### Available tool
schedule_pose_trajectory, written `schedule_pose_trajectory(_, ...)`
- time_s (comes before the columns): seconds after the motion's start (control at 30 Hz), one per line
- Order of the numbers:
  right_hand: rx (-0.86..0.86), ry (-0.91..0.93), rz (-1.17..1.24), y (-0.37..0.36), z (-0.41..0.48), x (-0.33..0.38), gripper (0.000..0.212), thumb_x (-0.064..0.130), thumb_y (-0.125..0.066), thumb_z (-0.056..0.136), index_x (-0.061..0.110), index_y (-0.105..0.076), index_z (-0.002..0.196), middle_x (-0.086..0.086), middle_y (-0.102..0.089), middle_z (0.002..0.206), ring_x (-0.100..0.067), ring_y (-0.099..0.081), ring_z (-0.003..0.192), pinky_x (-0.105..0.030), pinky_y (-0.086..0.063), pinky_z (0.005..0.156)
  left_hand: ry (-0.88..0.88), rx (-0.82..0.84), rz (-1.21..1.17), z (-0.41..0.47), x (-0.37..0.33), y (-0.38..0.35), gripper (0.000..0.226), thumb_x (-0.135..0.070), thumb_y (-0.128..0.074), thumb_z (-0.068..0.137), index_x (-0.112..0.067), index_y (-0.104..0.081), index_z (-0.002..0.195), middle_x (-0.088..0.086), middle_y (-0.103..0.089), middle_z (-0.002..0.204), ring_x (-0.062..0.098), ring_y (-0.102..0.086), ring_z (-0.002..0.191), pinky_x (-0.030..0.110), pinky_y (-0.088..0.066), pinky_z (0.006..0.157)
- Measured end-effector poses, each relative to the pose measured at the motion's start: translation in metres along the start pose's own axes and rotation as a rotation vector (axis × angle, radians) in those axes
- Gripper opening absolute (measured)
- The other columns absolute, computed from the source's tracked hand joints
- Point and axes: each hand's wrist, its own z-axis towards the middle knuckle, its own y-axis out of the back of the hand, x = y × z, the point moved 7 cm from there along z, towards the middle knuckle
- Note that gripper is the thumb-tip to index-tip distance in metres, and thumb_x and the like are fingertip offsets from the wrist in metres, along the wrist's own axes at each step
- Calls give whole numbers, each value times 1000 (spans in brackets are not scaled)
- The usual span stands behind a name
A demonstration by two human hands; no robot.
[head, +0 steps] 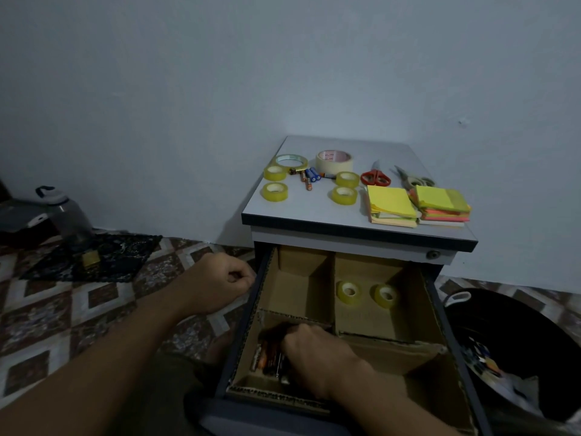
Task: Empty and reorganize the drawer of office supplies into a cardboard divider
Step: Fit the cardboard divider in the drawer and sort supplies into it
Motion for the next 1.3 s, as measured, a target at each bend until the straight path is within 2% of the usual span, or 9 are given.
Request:
schedule_pose_trajectory(0.2,-33,52,117,7,-2,-3,29,14,-59,93,13,-59,122,-11,-62,119,-29,-63,102,-42,-57,85,-23,-45,-4,0,-4,7,15,-18,-65,93,-18,-78,87,-17,-68,70,-8,-61,67,6,-43,58)
schedule_pose_trajectory(0.33,-111,91,229,43,-15,-6,13,24,-57,96,17,-63,106,-2,-63,106,-17,-63,89,-35,-58,75,-55,-139,-67,9,-14,27,12,-18,-66,93,-23,-76,89,-13,-72,82,-5,-64,79,6,-45,63)
schedule_pose_trajectory(0.53,-416,19,385,146,-26,-49,10,26,-57,97,30,-66,99,16,-62,89,6,-60,76,-12,-49,63,-102,-280,-80,51,-45,62,10,-24,-68,91,-26,-76,97,-10,-73,86,2,-65,80,4,-46,65)
schedule_pose_trajectory(0.63,-603,-45,333,195,-13,-92,18,22,-60,94,24,-72,107,14,-66,89,5,-60,74,-7,-44,67,-119,-305,-67,86,-56,73,11,-24,-69,89,-24,-76,97,-5,-73,85,8,-65,78,11,-47,67)
schedule_pose_trajectory(0.73,-705,-134,219,230,12,-133,23,20,-61,91,23,-74,110,4,-73,102,-9,-65,89,-20,-47,82,-118,-308,-21,126,-61,78,12,-25,-70,87,-24,-75,98,-12,-69,86,6,-63,77,20,-47,69)
schedule_pose_trajectory(0.93,-547,-190,76,249,85,-180,33,16,-55,92,25,-69,120,-5,-61,133,-23,-54,121,-34,-43,101,-118,-265,104,195,-71,67,25,-32,-70,83,-23,-76,106,-2,-71,103,15,-63,91,30,-53,83)
schedule_pose_trajectory(1.1,-461,-156,44,241,132,-191,34,14,-56,91,23,-68,122,-5,-67,119,-23,-57,110,-42,-50,96,-128,-129,280,221,-74,44,51,-69,-58,65,-41,-72,105,0,-63,97,23,-54,100,36,-52,84)
schedule_pose_trajectory(1.2,-431,-138,59,236,143,-193,31,16,-59,93,24,-68,122,-4,-68,110,-21,-61,100,-41,-52,93,-130,-120,365,224,-71,35,45,-65,-60,76,-40,-71,113,2,-65,115,27,-48,115,39,-46,98)
schedule_pose_trajectory(1.3,-417,-123,74,231,146,-197,27,23,-60,94,27,-68,120,-1,-68,109,-20,-59,102,-42,-51,95,-142,-185,402,224,-71,35,34,-57,-59,86,-36,-73,109,0,-66,115,27,-48,117,38,-43,95)
